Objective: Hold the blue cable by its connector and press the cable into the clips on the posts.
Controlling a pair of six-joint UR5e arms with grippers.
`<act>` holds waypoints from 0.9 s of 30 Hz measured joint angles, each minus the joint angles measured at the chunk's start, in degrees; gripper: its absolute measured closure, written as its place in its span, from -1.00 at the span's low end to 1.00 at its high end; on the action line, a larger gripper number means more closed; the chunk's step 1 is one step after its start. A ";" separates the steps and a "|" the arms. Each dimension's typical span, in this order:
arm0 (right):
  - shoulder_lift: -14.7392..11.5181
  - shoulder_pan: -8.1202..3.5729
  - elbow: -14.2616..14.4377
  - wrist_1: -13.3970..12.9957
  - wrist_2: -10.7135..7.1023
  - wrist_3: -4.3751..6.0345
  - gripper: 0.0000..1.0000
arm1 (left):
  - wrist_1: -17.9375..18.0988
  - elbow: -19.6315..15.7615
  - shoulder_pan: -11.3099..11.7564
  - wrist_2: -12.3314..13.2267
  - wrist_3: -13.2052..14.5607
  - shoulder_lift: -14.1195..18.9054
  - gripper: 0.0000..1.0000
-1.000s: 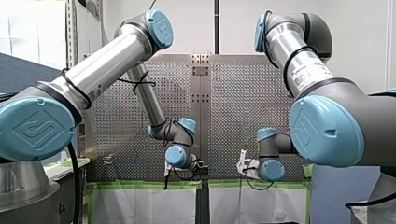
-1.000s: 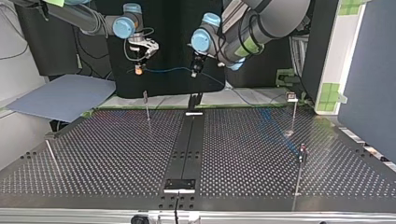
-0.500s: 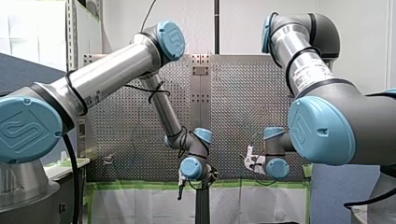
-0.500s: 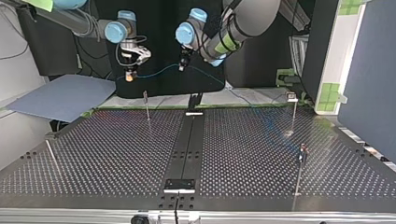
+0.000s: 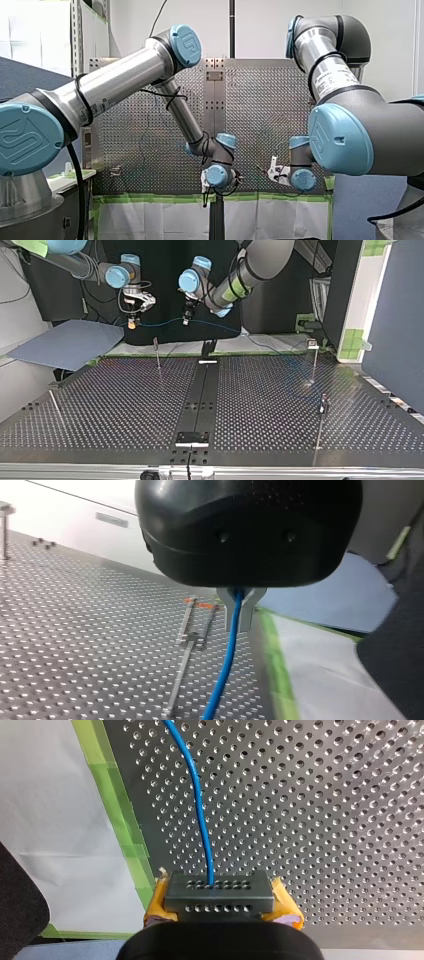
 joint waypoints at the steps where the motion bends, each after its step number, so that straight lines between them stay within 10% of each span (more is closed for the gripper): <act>1: 0.10 -0.12 -0.09 0.00 -0.27 0.08 1.00 | 0.01 0.61 0.03 0.05 -0.23 -0.07 1.00; 27: 3.79 -5.45 -7.31 3.44 -8.37 4.33 1.00 | -1.80 13.91 -0.64 2.34 -3.20 -6.39 1.00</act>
